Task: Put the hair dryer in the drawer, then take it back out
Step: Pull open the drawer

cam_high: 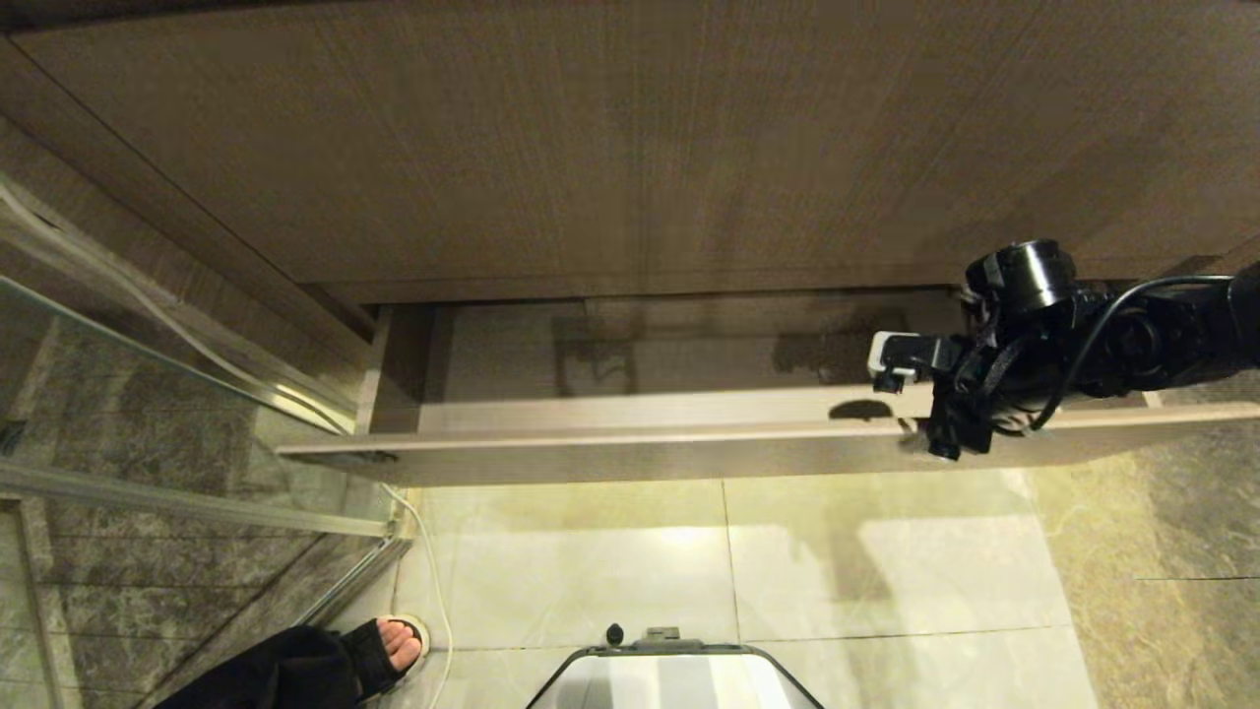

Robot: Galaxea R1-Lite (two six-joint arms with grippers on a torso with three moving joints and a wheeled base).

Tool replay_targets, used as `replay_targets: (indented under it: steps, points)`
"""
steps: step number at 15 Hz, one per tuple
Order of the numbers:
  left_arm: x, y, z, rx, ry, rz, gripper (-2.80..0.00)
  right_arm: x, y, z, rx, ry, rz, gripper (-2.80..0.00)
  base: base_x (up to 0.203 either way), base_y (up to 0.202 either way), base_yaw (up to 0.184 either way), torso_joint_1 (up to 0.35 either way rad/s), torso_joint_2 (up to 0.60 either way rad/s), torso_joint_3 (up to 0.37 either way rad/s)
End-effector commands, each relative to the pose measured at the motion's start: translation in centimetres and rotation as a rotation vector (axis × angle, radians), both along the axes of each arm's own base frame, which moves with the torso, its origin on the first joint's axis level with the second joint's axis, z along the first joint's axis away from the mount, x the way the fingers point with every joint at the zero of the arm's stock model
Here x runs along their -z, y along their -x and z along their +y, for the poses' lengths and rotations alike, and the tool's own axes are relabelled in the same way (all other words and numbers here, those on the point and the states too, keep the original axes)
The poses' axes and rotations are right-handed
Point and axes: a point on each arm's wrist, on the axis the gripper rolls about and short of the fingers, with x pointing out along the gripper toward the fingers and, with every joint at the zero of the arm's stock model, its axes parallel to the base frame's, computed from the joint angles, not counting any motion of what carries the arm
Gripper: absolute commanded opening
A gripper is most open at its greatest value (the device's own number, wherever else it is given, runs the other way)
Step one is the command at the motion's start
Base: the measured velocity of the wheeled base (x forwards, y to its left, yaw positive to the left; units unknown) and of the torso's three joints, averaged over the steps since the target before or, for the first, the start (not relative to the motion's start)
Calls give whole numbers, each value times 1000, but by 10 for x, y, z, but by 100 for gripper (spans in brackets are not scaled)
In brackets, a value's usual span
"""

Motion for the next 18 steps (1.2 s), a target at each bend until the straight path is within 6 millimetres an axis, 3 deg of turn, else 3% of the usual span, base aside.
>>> replay_targets:
  steps: [1,8,12,15,18]
  points:
    - [0,0,0,-1,0,1,-280,-5,10,-3,46,31,18,0,0,0,0,0,0,0]
    - [0,0,0,0,0,1,-280,-10,74,-23,232,63,179,0,0,0,0,0,0,0]
    - [0,0,0,0,0,0,-280,-22,126,-39,307,56,154,0,0,0,0,0,0,0]
    - [0,0,0,0,0,1,-280,-29,144,-42,374,-18,100,0,0,0,0,0,0,0]
    - [0,0,0,0,0,1,-280,-49,149,-41,444,-198,2,0,0,0,0,0,0,0]
